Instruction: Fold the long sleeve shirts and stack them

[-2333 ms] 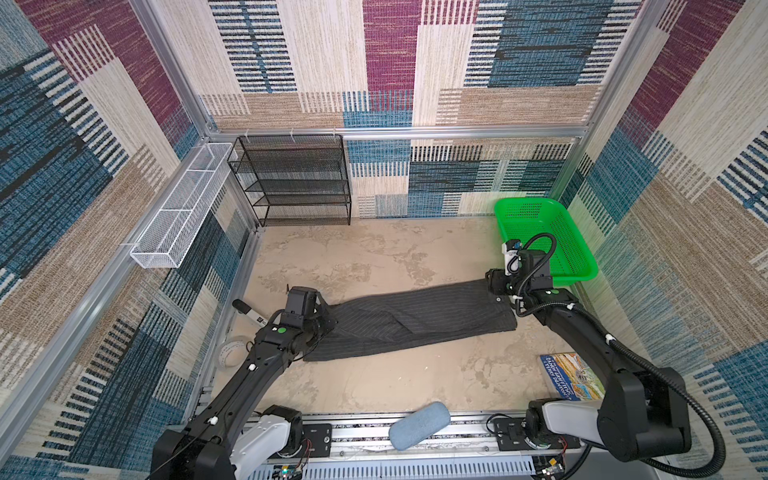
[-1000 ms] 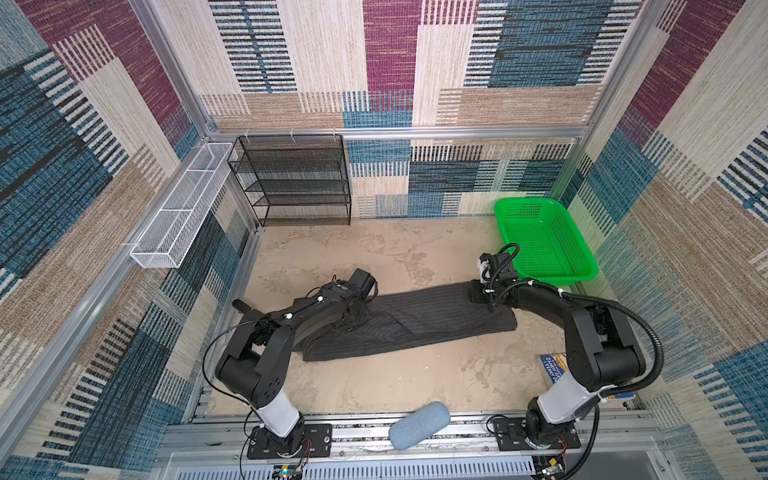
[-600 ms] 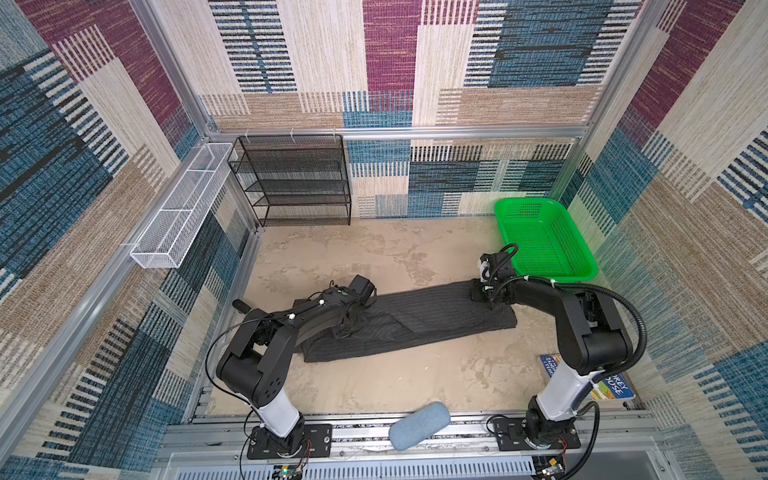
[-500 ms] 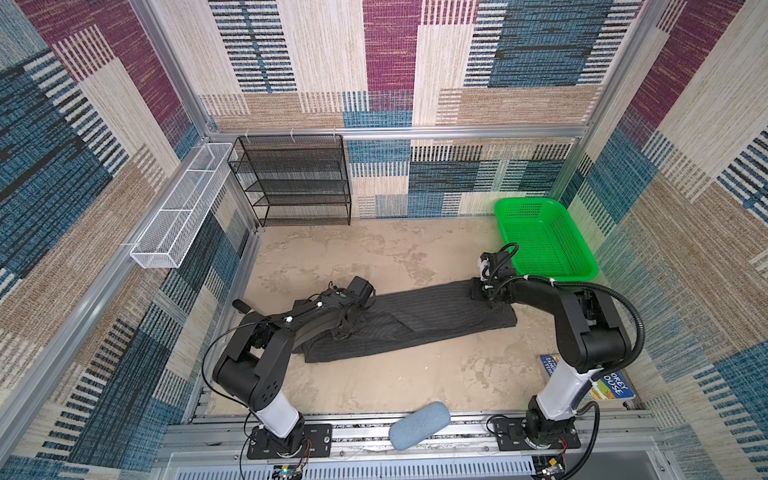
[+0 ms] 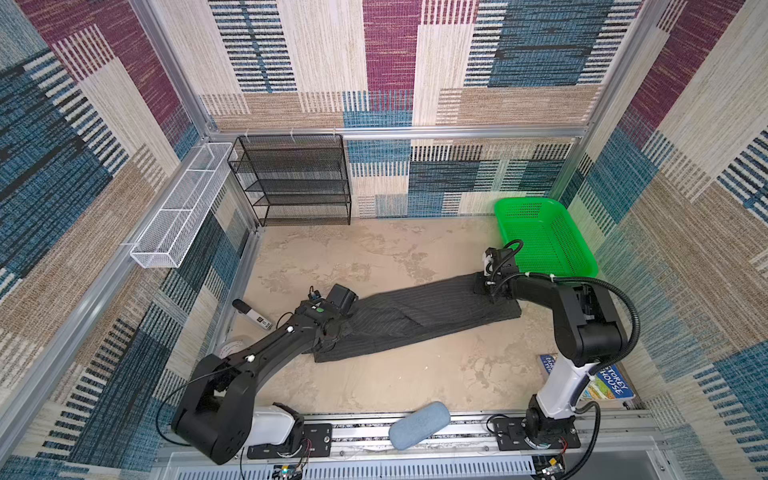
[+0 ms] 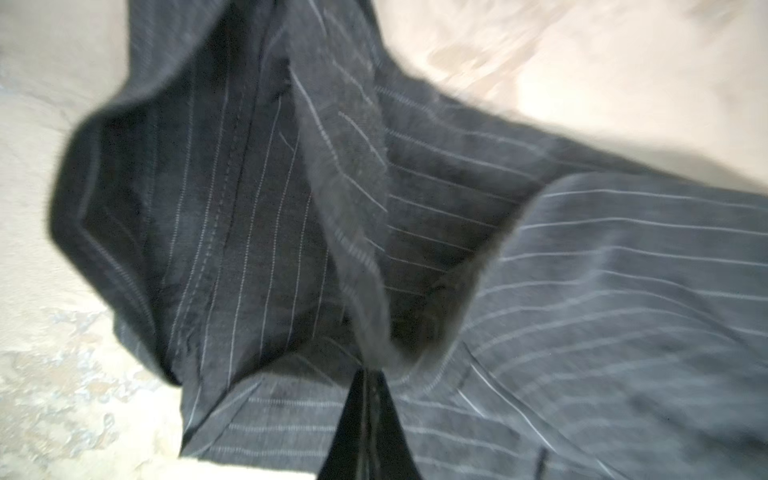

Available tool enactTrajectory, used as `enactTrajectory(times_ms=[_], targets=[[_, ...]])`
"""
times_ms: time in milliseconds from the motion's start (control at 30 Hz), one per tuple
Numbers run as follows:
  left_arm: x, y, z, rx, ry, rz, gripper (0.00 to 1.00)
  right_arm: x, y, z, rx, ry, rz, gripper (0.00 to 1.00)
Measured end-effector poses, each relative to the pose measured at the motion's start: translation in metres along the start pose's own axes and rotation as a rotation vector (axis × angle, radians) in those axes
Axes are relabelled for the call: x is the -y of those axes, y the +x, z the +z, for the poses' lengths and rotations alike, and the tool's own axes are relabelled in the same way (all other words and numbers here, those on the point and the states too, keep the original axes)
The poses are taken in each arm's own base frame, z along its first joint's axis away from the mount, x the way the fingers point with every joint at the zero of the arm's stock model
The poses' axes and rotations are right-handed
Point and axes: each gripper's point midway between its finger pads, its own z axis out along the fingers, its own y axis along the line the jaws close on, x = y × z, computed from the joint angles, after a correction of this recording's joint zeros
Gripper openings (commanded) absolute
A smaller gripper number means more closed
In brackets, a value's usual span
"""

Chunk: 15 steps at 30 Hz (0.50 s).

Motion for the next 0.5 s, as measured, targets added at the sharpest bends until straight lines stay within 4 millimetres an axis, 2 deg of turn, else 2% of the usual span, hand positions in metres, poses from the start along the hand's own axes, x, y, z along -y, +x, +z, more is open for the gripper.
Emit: enactTrajectory(times_ms=[133,233,333,500], targets=[[0.012,-0.009,-0.017,0.021,0.070,-0.028,0.25,0.001,0.001,-0.002,-0.009,0.004,0.009,0.15],[0.019,-0.015,-0.022,0.030,0.086,-0.032,0.26,0.001,0.001,-0.002,-0.013,0.006,0.009,0.15],[0.023,-0.016,-0.018,0.019,0.070,-0.028,0.27,0.001,0.002,-0.003,-0.013,0.006,0.009,0.15],[0.016,-0.012,-0.007,-0.003,0.006,-0.013,0.30,0.001,0.002,-0.003,-0.018,0.006,0.010,0.15]])
